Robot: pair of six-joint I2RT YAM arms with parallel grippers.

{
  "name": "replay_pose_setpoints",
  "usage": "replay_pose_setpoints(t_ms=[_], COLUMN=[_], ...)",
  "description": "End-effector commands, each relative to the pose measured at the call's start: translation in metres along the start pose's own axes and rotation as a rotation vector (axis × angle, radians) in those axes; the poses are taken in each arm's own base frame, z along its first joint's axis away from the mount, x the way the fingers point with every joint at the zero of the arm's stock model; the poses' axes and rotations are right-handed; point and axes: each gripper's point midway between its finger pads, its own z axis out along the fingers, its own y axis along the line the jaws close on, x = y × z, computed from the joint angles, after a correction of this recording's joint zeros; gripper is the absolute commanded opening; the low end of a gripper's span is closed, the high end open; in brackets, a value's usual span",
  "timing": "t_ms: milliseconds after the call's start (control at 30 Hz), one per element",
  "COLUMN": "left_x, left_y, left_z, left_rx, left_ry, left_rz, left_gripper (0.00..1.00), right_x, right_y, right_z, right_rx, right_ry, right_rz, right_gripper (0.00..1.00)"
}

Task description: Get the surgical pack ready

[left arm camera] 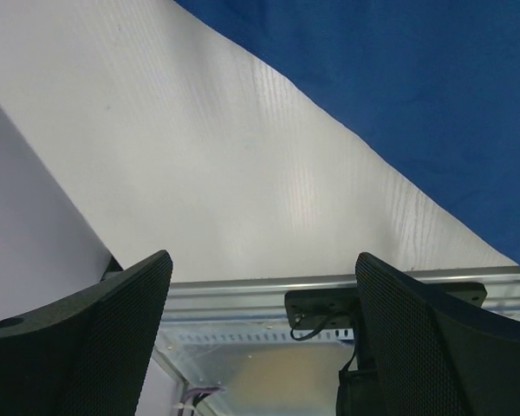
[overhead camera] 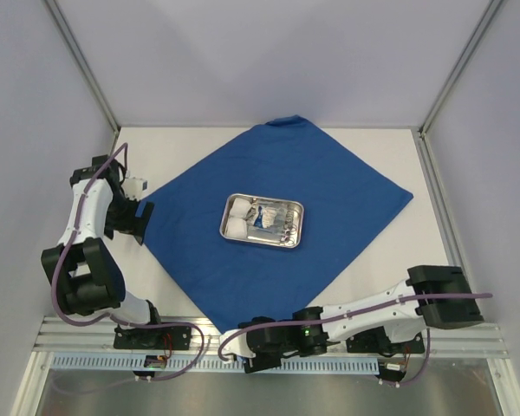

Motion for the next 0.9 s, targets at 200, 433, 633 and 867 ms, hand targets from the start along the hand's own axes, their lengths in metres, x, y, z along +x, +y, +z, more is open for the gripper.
replay_pose_setpoints(t_ms=[200,433,633,867], left_x=[0.007,0.011,0.018,0.010], left_y=[-0.013,-0.014,-0.019,-0.015], left_z=[-0.013,-0.023,-0.028,-0.033], left_rx=[0.036,0.027,0.028,0.025], left_ry=[-0.042,-0.059,-0.063,-0.068], left_rz=[-0.017,-0.032,-0.041,-0.043], left_gripper=[0.96,0.96,0.96,0.94], right_x=[-0.040,-0.012,-0.027,-0.057], right_y=[-0.005,-0.014,-0.032,-0.098], right_z=[0.030,0.049,0.029,-0.028], right_rx=[0.064,0.133,0.233,0.358], right_ry=[-0.081,-0.001,-0.056,-0.176], right_rz=[-0.003,-0.003,0.037,0.189], right_gripper=[0.61,0.19,0.01,0.00])
